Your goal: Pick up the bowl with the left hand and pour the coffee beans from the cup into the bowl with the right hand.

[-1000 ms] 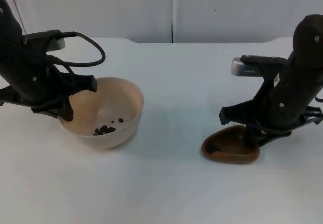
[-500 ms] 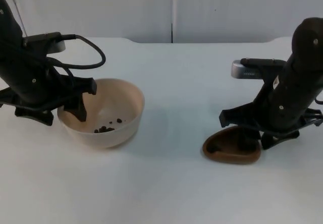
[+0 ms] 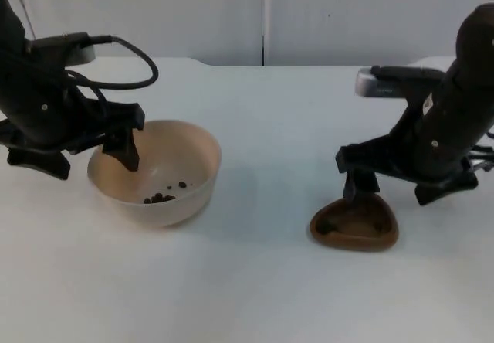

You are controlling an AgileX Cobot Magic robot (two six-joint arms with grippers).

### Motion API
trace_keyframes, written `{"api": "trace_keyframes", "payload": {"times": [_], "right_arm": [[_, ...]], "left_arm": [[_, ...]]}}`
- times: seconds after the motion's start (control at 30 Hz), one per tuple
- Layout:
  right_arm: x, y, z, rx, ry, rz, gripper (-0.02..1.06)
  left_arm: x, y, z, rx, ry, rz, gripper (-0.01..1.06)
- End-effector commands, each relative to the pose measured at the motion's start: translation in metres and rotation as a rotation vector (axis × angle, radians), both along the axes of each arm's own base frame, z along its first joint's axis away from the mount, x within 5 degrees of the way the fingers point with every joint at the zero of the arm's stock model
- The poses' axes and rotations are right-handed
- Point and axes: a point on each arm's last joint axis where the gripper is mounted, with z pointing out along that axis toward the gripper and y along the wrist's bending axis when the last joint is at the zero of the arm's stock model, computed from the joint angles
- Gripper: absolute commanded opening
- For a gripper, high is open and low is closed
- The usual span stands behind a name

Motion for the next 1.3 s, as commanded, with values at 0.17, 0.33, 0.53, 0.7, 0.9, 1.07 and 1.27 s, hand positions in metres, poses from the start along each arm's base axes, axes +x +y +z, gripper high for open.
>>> {"api": "trace_keyframes", "payload": {"times": [0.17, 0.33, 0.53, 0.7, 0.9, 1.07, 1.27], "right_arm": [[-0.005, -0.005, 0.067, 0.043, -0.152, 0.042, 0.82], [-0.020, -0.013, 0.124, 0.082, -0.277, 0.077, 0.82], [-0.042, -0.024, 0.181, 0.125, -0.435, 0.116, 0.82], [-0.060, -0.033, 0.210, 0.134, -0.506, 0.144, 0.82], [-0.076, -0.041, 0.228, 0.128, -0.529, 0.167, 0.82], [-0.089, -0.048, 0.242, 0.141, -0.553, 0.169, 0.82], [-0.106, -0.056, 0.257, 0.144, -0.580, 0.180, 0.82]], "left_arm": [[-0.008, 0.001, 0.051, -0.020, -0.100, -0.013, 0.79], [-0.021, 0.002, 0.094, -0.038, -0.194, -0.021, 0.79], [-0.039, 0.004, 0.144, -0.058, -0.344, -0.022, 0.79], [-0.059, 0.007, 0.179, -0.072, -0.445, -0.026, 0.79], [-0.078, 0.009, 0.204, -0.084, -0.509, -0.034, 0.79], [-0.095, 0.010, 0.221, -0.090, -0.544, -0.048, 0.79], [-0.116, 0.013, 0.228, -0.092, -0.582, -0.053, 0.79]]}}
